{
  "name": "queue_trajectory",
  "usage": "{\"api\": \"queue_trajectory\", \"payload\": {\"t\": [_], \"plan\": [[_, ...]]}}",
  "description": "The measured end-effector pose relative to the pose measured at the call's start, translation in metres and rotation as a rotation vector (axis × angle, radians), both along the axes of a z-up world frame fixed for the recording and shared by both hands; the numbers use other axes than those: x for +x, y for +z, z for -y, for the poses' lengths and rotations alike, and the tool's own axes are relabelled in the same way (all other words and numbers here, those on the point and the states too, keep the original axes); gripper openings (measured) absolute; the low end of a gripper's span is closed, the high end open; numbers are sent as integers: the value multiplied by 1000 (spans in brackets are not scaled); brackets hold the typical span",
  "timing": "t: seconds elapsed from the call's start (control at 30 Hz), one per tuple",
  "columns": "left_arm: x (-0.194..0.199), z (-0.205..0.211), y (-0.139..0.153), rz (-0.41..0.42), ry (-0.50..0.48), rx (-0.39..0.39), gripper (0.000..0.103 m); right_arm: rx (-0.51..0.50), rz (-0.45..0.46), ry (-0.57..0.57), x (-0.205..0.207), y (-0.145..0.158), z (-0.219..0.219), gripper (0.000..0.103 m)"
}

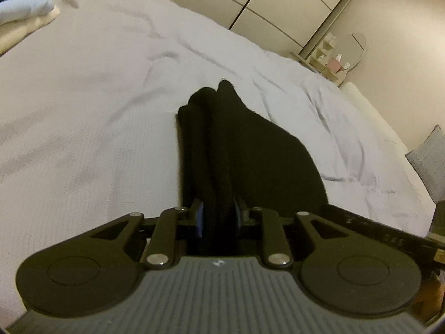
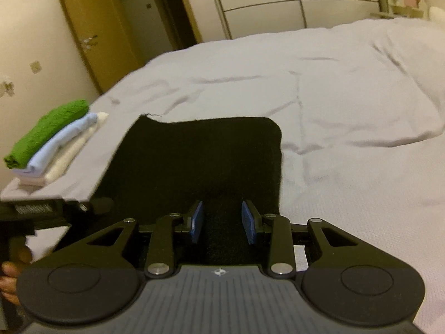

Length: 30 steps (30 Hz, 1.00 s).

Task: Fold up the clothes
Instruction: 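Press the folded edge down and open both grippers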

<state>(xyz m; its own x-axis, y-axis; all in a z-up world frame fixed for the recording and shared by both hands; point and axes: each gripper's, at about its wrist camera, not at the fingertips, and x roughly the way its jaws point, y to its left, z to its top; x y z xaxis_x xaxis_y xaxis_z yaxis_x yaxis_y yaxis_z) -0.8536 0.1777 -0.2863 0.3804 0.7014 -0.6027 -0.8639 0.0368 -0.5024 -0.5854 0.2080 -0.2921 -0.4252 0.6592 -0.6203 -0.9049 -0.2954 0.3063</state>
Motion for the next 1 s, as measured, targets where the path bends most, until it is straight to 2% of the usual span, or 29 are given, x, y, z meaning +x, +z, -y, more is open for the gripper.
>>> {"api": "queue_trajectory", "payload": {"t": [0.07,0.17,0.23,0.3,0.37,0.43,0.53,0.57,0.63,0.7,0.83,0.93,1.0], "plan": [[1,8,22,-55,21,50,14,7,-43,-16,6,6,3,35],[8,29,49,-118,-5,105,13,29,-131,-69,24,21,20,36],[17,43,54,-161,-42,110,12,34,-170,-74,31,27,34,36],[27,57,44,-187,-85,91,12,37,-184,-57,30,31,49,36],[34,67,31,-205,-111,62,10,55,-173,-43,25,34,63,36],[34,71,10,-177,-89,16,6,75,-129,-29,15,33,74,36],[36,74,-10,-162,-69,-18,5,16,-26,15,-5,10,76,34],[35,74,-8,-168,-69,-20,4,2,28,19,-12,-1,75,30],[33,74,-1,-182,-70,-20,3,15,104,28,-21,-11,77,30],[31,73,18,-202,-83,25,3,13,97,34,-20,0,76,30],[35,53,51,-273,-125,131,5,45,14,10,-6,27,61,32],[44,18,52,-301,-155,150,5,90,11,-9,-6,40,35,32],[52,-4,43,-336,-167,127,7,104,26,-17,-10,42,13,32]]}}
